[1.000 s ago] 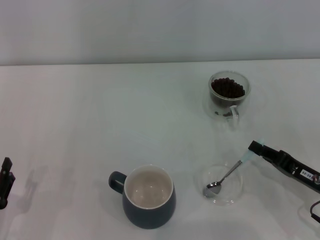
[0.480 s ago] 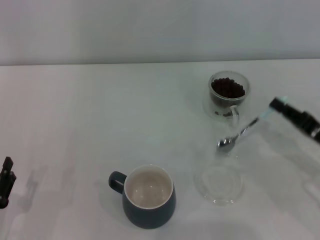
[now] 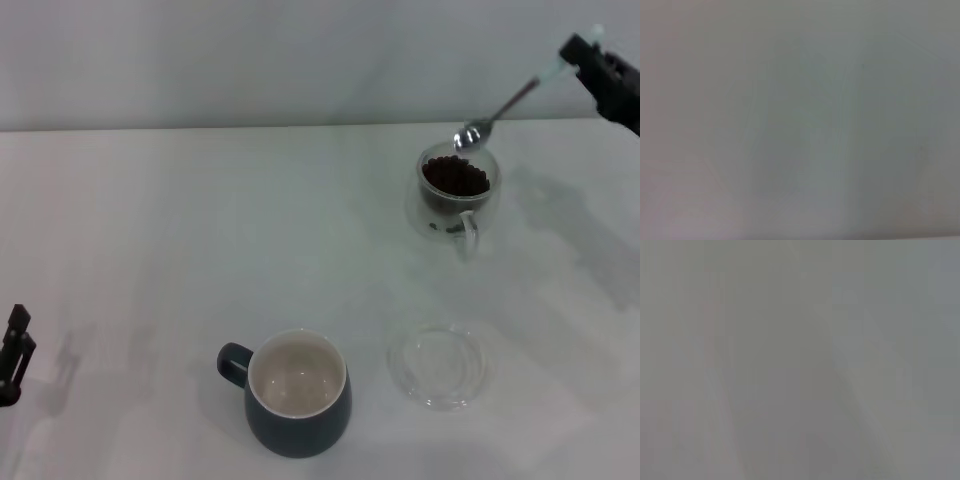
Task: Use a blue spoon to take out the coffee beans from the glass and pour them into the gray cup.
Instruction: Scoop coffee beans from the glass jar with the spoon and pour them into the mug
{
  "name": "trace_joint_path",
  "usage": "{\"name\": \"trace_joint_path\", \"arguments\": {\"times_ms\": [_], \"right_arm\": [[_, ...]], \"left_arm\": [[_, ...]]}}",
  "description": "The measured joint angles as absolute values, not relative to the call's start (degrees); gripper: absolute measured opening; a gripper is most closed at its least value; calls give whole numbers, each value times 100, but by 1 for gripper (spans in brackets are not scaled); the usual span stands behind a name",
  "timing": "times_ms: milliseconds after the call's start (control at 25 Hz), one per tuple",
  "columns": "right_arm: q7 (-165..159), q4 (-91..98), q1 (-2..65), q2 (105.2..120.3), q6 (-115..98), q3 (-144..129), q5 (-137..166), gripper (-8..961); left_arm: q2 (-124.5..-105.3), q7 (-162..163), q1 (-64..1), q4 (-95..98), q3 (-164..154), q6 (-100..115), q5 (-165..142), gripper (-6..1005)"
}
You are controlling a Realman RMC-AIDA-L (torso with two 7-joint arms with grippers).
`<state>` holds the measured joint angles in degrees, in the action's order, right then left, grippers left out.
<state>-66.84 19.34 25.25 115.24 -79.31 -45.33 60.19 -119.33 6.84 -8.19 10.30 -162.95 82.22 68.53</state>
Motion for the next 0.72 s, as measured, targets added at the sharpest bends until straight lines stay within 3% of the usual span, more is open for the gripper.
{"name": "trace_joint_path", "arguments": {"times_ms": [720], "right_arm": [[-5327, 1915, 2961, 11575, -6247, -5057, 6052, 145]], "left_arm": [[-11944, 686, -1013, 1040, -16295, 8009, 6886, 655]]}}
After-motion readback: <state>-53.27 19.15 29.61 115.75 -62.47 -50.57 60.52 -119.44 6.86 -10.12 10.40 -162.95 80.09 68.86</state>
